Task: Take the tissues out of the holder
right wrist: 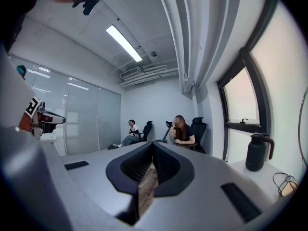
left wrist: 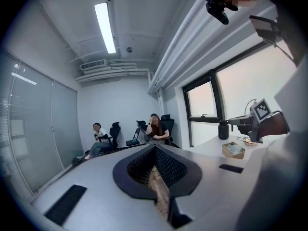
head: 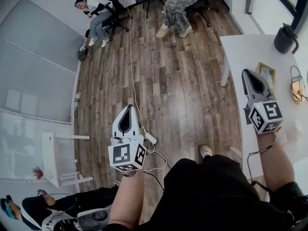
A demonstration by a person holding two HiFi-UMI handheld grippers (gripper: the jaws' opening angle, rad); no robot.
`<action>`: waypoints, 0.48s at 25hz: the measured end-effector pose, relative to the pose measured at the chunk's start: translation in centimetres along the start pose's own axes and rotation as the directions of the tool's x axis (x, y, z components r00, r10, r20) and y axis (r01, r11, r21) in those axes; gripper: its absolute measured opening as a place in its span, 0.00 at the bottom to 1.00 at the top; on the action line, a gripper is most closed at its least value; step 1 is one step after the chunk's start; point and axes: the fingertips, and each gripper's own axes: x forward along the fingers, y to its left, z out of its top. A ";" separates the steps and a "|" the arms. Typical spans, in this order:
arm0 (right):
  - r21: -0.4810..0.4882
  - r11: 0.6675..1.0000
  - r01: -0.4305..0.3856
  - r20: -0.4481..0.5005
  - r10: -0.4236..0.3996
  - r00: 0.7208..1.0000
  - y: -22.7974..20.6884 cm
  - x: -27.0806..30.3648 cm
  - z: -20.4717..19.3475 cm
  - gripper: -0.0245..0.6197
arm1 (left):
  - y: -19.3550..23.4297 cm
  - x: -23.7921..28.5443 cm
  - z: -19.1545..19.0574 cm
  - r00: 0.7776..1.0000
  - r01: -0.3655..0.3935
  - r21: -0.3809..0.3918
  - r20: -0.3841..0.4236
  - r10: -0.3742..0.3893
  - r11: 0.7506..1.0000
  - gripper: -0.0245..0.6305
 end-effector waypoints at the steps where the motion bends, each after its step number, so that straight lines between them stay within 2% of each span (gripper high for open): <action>1: -0.003 1.000 0.007 0.001 -0.007 1.000 -0.6 0.2 0.1 0.05 | -0.5 1.1 0.4 1.000 0.016 0.005 0.008 -0.016 1.000 0.04; 7: -0.020 0.995 0.103 0.025 -0.102 0.994 -4.4 -0.1 1.2 0.05 | -3.8 7.8 2.7 0.987 0.149 0.042 0.054 -0.151 0.988 0.04; 12: -0.016 0.969 0.246 0.026 -0.246 0.969 -7.8 -2.0 1.5 0.05 | -7.5 14.3 4.1 0.949 0.300 0.067 0.080 -0.305 0.952 0.04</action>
